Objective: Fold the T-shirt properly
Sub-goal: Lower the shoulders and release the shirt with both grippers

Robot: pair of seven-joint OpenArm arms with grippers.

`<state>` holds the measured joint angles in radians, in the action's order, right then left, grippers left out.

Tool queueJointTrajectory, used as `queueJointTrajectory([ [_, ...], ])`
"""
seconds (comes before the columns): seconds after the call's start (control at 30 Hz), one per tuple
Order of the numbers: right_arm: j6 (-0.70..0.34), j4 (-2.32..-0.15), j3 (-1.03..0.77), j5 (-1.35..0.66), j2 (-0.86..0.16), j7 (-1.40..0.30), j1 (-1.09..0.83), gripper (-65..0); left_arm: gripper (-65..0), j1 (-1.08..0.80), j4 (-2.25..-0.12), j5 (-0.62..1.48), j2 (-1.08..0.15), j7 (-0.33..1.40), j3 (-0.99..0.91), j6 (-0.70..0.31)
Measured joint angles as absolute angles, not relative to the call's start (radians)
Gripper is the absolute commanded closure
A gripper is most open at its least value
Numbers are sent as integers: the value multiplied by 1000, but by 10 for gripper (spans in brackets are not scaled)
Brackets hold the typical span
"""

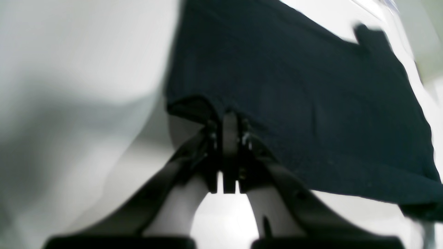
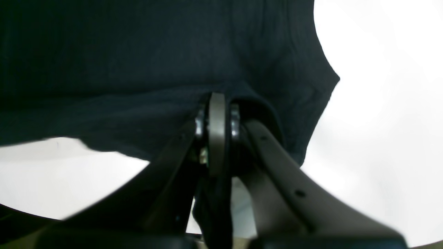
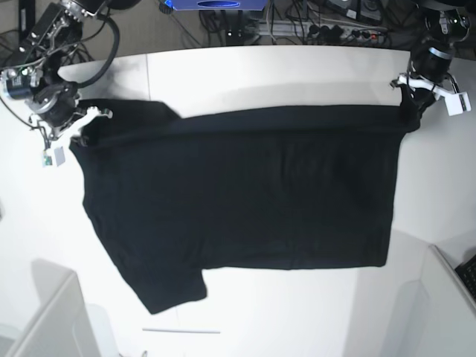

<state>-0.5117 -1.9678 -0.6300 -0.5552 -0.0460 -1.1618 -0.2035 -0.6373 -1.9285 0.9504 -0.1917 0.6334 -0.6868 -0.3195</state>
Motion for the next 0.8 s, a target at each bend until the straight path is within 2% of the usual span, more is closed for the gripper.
queueJointTrajectory([
  [0.3,-506,-1887,-629,-554,-46,-1171,-166,0,0,-599,-1928,951,-194,633,-686,-320],
  [0.53,-505,-1825,-523,-554,-49,-1163,-113,0,0,-562,-1926,901,-195,637,-685,-317],
  [0.57,-475,-1812,-516,-556,-50,-1163,-101,0,0,-553,-1926,882,-194,643,-684,-317],
  [0.7,-441,-1771,-476,-548,-54,-1158,-70,0,0,-487,-1925,822,-186,797,-701,-321],
  [0.8,-441,-1763,-471,-550,-58,-1161,-47,0,0,-446,-1924,801,-183,836,-760,-319],
])
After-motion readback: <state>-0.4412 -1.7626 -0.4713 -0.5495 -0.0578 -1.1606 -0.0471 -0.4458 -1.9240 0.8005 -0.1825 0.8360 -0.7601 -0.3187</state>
